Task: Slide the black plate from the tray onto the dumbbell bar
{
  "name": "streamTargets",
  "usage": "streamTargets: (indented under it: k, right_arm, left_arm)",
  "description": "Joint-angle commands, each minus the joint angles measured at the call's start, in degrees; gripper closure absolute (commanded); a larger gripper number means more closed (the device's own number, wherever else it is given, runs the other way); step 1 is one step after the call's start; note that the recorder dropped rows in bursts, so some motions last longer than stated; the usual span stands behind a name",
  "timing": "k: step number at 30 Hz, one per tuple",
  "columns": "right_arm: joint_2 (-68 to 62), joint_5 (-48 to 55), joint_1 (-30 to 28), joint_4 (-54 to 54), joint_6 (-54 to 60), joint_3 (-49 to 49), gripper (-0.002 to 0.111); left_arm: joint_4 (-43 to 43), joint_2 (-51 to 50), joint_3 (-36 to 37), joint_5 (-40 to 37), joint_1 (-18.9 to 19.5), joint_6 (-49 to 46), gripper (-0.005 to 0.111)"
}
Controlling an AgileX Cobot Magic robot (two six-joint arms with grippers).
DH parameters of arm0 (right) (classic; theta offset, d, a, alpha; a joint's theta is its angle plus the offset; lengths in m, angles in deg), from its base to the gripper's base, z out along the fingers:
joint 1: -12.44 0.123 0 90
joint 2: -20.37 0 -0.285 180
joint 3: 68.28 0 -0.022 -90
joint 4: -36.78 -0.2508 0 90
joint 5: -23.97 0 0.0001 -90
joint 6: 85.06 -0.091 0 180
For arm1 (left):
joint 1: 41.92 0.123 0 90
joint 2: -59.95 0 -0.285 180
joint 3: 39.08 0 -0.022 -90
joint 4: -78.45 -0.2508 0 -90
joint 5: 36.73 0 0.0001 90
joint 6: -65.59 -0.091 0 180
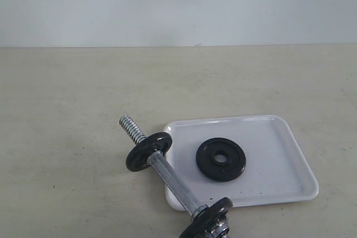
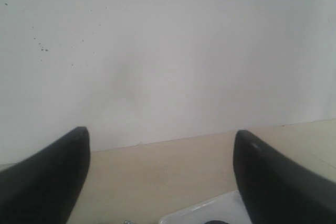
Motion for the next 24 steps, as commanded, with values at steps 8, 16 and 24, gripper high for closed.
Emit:
streamTargets:
  k: [8,16,24]
  right_arm:
    - [0.1,3.8,6.0,0.1,8.9,-12.2,0.107]
    - [0.1,-4.6,6.1,-1.1,8.5,-12.7,0.107]
    - [0.1,-4.5,6.1,-1.1,7.5,-12.7,0.107]
  left_arm:
    - [11.8,-0.3,0.2,-0.7,-0.2,1.3,0.036]
    - [21.5,-0.3,0.2,0.2,-0.2,1.3,0.036]
    - [21.4,-0.3,0.2,4.1,-0.2,1.3,0.036]
